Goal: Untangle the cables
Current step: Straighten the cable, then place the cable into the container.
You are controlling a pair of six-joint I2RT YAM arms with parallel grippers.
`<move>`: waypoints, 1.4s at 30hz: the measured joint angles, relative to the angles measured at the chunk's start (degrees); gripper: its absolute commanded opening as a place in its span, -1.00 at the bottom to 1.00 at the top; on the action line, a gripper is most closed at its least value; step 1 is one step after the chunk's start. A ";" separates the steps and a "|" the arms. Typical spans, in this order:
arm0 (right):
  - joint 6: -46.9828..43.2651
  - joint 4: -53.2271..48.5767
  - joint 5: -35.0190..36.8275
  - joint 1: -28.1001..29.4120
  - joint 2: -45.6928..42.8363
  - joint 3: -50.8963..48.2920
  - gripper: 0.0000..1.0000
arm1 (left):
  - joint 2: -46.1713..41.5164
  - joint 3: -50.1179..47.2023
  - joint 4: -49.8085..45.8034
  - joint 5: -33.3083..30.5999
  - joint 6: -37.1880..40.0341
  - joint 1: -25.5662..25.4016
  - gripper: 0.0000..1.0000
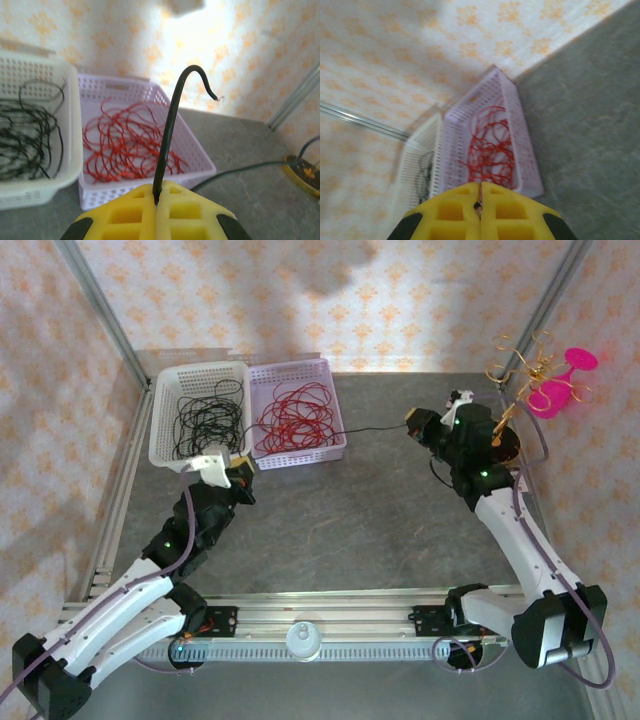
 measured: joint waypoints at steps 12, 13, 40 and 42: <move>-4.50 0.96 -3.74 0.96 1.33 -13.18 -0.45 | 6.75 12.98 -2.64 1.84 8.02 3.13 -1.00; -4.74 0.94 -3.65 0.81 1.53 -13.31 -0.33 | 7.74 14.01 -2.67 1.62 8.59 4.07 -1.00; -11.72 -0.66 -2.27 -0.37 -0.87 -15.10 -0.03 | 38.99 48.76 -3.98 -3.98 22.71 28.37 -1.00; -12.13 -0.83 -2.29 -0.37 -1.20 -15.13 -0.03 | 40.81 50.01 -4.63 -3.50 22.67 29.92 -1.00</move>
